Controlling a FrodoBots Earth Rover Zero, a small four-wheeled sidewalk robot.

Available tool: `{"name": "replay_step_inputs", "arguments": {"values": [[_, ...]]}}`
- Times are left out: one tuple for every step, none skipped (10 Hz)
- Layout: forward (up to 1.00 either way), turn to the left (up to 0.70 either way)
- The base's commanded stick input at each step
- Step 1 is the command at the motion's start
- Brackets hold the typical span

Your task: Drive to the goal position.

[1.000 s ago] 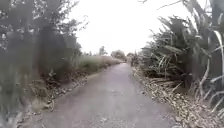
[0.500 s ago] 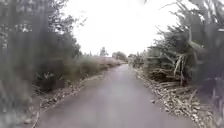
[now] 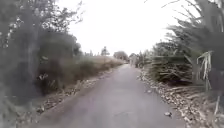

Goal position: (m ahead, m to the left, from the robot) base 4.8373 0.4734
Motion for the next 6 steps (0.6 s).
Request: {"name": "replay_step_inputs", "arguments": {"values": [[0.85, -0.34], [0.85, -0.34], [0.85, 0.00], [0.85, 0.00], [0.85, 0.00], [0.85, 0.00]]}}
